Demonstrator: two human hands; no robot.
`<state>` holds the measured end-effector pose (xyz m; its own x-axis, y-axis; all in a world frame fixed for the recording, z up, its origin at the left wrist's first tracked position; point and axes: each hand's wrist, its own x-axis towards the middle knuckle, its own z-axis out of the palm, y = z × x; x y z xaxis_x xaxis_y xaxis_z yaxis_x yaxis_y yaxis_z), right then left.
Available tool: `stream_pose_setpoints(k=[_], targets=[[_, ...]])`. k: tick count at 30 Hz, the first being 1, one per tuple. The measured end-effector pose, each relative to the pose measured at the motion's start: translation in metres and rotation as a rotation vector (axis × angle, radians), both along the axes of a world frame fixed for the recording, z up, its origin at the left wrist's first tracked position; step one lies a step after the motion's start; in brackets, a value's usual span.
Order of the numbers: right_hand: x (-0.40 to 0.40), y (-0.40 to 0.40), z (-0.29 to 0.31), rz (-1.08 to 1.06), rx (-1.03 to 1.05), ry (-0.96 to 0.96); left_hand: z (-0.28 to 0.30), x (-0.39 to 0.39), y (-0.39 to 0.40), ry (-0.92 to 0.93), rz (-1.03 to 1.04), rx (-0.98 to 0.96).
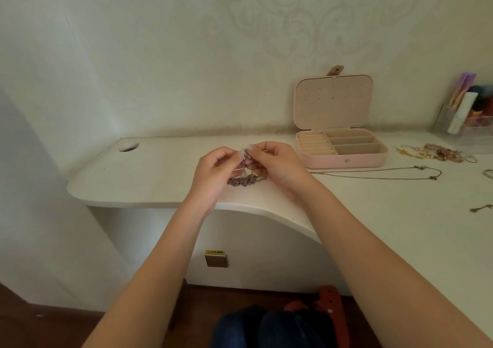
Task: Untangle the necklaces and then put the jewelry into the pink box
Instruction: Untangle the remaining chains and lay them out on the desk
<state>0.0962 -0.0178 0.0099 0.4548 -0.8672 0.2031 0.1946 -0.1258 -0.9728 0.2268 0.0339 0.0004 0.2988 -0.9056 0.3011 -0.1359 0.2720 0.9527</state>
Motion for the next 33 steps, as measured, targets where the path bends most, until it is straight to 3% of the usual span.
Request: stream_pose_setpoints(k=[10, 20, 25, 33], targets=[[-0.001, 0.001, -0.001, 0.048, -0.028, 0.074, -0.001, 0.002, -0.003, 0.107, -0.020, 0.003], [-0.003, 0.002, 0.002, 0.057, -0.014, 0.103, 0.001, 0.000, -0.002, 0.007, 0.022, 0.045], [-0.004, 0.002, 0.009, 0.056, 0.114, 0.033, 0.005, 0.000, -0.002, 0.106, 0.015, 0.060], [-0.008, 0.001, 0.016, 0.081, 0.177, -0.160, 0.003, -0.004, 0.001, -0.087, 0.018, 0.060]])
